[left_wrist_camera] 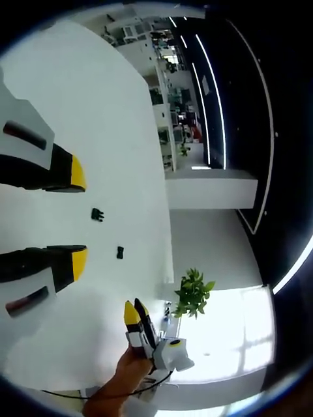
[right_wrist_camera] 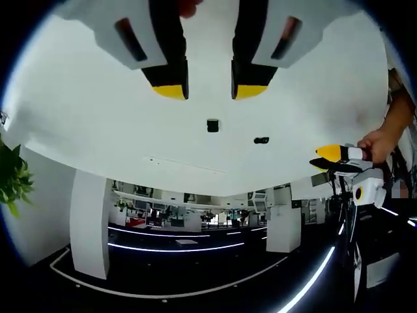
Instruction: Snap the two parts of the plastic buckle together until the buckle closes and remains connected.
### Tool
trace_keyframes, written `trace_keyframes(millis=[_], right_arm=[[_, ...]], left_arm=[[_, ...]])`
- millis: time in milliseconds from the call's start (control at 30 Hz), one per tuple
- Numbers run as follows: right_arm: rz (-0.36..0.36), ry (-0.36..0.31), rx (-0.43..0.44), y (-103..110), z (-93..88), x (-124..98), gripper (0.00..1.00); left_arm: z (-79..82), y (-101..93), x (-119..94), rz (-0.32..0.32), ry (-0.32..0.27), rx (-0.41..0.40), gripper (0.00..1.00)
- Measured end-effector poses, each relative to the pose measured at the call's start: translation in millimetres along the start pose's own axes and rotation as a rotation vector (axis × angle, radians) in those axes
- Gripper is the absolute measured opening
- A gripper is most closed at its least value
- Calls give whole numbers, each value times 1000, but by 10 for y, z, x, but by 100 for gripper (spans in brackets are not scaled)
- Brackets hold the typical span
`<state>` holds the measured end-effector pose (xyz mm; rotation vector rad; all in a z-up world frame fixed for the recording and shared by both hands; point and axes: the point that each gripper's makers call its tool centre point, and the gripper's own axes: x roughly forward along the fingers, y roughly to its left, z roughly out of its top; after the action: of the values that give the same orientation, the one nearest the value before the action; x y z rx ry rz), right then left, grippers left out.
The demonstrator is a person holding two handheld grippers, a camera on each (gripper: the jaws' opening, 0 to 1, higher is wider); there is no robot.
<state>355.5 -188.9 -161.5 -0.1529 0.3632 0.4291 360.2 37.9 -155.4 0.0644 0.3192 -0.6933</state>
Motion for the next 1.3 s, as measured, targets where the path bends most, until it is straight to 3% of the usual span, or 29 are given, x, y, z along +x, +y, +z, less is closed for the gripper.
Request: trace_keyframes(millis=[667,800,1300], right_arm=[[36,28,9,34,5,220,27],[80,28,70,79,33,258,27],[63,44,17,20,144,352,26]], left_arm=[[41,-18,129,-29,14,-3,32],[92,-35,132,-43,6,-13,32],[178,-34,172,-60,9,-13,30]])
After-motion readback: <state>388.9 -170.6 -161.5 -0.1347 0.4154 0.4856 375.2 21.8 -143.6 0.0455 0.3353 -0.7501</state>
